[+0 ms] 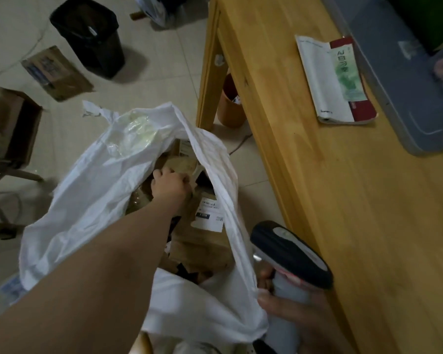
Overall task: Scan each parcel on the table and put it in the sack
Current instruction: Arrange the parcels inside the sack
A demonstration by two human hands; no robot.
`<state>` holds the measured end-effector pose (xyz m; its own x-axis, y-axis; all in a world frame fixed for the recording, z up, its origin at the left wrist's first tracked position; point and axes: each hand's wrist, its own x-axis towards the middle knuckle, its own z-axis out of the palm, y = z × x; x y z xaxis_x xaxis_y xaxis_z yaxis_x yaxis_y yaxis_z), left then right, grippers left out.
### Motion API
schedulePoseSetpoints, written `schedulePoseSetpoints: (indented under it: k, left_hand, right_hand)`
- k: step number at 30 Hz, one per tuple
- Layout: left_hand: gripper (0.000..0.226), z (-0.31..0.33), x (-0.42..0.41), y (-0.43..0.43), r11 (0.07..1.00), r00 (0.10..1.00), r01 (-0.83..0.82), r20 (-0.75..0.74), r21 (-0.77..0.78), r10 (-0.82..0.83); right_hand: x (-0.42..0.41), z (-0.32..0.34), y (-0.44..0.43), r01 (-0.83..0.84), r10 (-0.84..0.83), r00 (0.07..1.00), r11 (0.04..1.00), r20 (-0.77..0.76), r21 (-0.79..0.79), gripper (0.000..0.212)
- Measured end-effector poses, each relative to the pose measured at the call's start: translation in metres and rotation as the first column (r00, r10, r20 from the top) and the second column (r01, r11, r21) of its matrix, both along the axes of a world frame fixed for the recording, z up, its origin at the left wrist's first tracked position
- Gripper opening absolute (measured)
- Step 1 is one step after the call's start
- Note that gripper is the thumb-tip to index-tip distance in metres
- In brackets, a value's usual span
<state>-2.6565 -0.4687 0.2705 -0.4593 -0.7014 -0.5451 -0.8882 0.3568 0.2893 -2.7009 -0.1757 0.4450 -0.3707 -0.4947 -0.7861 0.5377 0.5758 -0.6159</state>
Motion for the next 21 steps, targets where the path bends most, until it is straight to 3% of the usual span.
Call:
schedulePoseSetpoints:
  k: [1,3,6,9,10,13,14,16,17,21]
  left_hand:
    - [0.032,0.003,0.005,0.003,1.000,0.999,0.000,-0.050,0.013,0.001]
    - [0.037,0.015,0.022,0.012,0.998,0.989,-0.062,-0.134,-0.028,0.058]
    - [0.041,0.036,0.048,0.035,0.983,0.964,-0.181,-0.205,-0.031,0.171]
    - [0.049,0.053,0.061,0.059,0.982,0.967,-0.188,-0.170,0.023,0.189]
    - [0.051,0.061,0.062,0.067,0.983,0.968,-0.179,-0.174,0.030,0.181]
    - [0.050,0.095,0.052,0.093,0.990,0.969,-0.136,-0.202,0.033,0.140]
    - [0.048,0.105,0.047,0.101,0.992,0.968,-0.120,-0.216,0.038,0.126]
    - [0.048,0.116,0.040,0.115,0.991,0.961,-0.116,-0.246,0.061,0.127]
    - [0.048,0.119,0.038,0.119,0.991,0.957,-0.114,-0.258,0.077,0.130]
    - [0.049,0.126,0.048,0.134,0.981,0.957,-0.138,-0.236,0.134,0.167]
  right_hand:
    - [0.000,0.007,-0.001,0.054,-0.055,0.998,0.997,-0.017,-0.048,0.023]
    - [-0.002,0.017,-0.004,0.070,-0.083,0.991,0.989,-0.102,-0.127,0.045]
    - [0.012,0.022,0.002,0.217,-0.223,0.973,0.971,-0.055,-0.101,0.049]
    - [0.027,0.028,0.013,0.153,-0.154,0.985,0.988,-0.077,-0.029,0.118]
    - [0.030,0.033,0.016,0.170,-0.172,0.981,0.985,-0.089,-0.025,0.123]
    - [0.034,0.054,0.024,0.218,-0.222,0.973,0.974,-0.069,-0.066,0.119]
    - [0.034,0.055,0.029,0.231,-0.238,0.968,0.969,-0.082,-0.091,0.108]
    - [0.032,0.052,0.039,0.277,-0.288,0.948,0.956,-0.134,-0.099,0.061]
    - [0.031,0.048,0.043,0.277,-0.283,0.943,0.959,-0.172,-0.061,0.049]
    - [0.030,0.038,0.050,0.295,-0.291,0.941,0.956,-0.176,-0.003,0.057]
